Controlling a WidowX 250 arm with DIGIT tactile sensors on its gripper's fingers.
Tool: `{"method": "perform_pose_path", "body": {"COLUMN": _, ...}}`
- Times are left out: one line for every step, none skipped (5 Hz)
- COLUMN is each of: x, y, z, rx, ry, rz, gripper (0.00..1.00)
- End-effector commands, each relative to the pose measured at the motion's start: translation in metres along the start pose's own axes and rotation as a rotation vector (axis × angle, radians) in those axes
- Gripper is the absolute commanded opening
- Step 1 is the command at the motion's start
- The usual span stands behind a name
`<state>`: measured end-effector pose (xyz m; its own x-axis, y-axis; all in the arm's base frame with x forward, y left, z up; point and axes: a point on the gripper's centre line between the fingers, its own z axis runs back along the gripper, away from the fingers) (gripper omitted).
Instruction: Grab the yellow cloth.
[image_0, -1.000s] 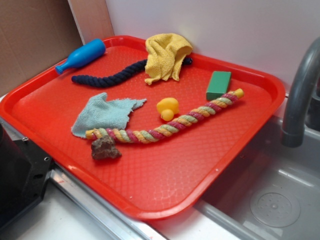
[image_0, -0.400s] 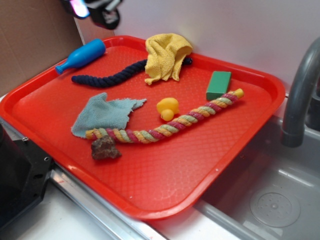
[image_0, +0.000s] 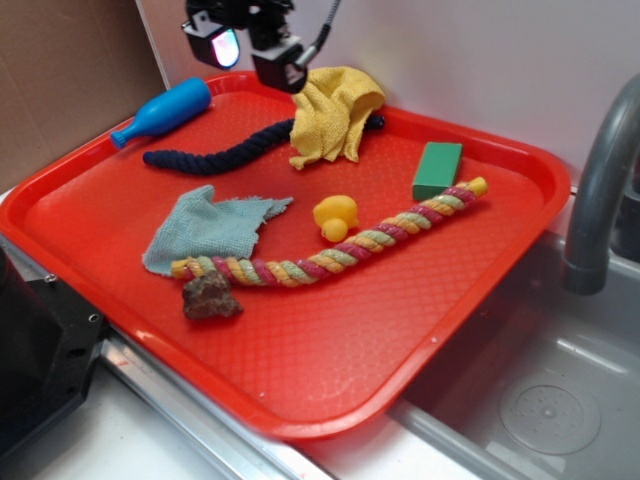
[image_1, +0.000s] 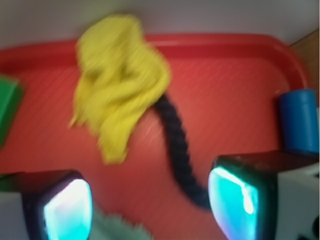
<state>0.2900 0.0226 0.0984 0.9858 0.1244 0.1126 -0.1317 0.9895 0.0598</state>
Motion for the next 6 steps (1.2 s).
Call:
{"method": "perform_pose_path", "body": {"x": 0.044, "y": 0.0, "z": -0.039, "rx": -0.055, "ry": -0.043, "rz": 0.001, "gripper": 1.0}}
{"method": "perform_pose_path", "body": {"x": 0.057, "y": -0.019, "z": -0.051, "rx": -0.131, "ry": -0.084, "rz": -0.163, "gripper": 1.0}}
{"method": "perform_pose_path", "body": {"x": 0.063, "y": -0.028, "z": -0.061, "rx": -0.11, "ry": -0.067, "rz": -0.192, "gripper": 0.77}}
{"method": "perform_pose_path", "body": {"x": 0.064, "y": -0.034, "z": -0.072, "rx": -0.104, "ry": -0.045, "rz": -0.2, "gripper": 0.0}}
{"method": "perform_pose_path", "body": {"x": 0.066, "y": -0.036, "z": -0.08, "rx": -0.103, "ry": -0.029, "rz": -0.212, "gripper": 0.0}}
{"method": "perform_pose_path", "body": {"x": 0.064, "y": -0.033, "z": -0.084, "rx": -0.094, "ry": -0.021, "rz": -0.213, "gripper": 0.0}}
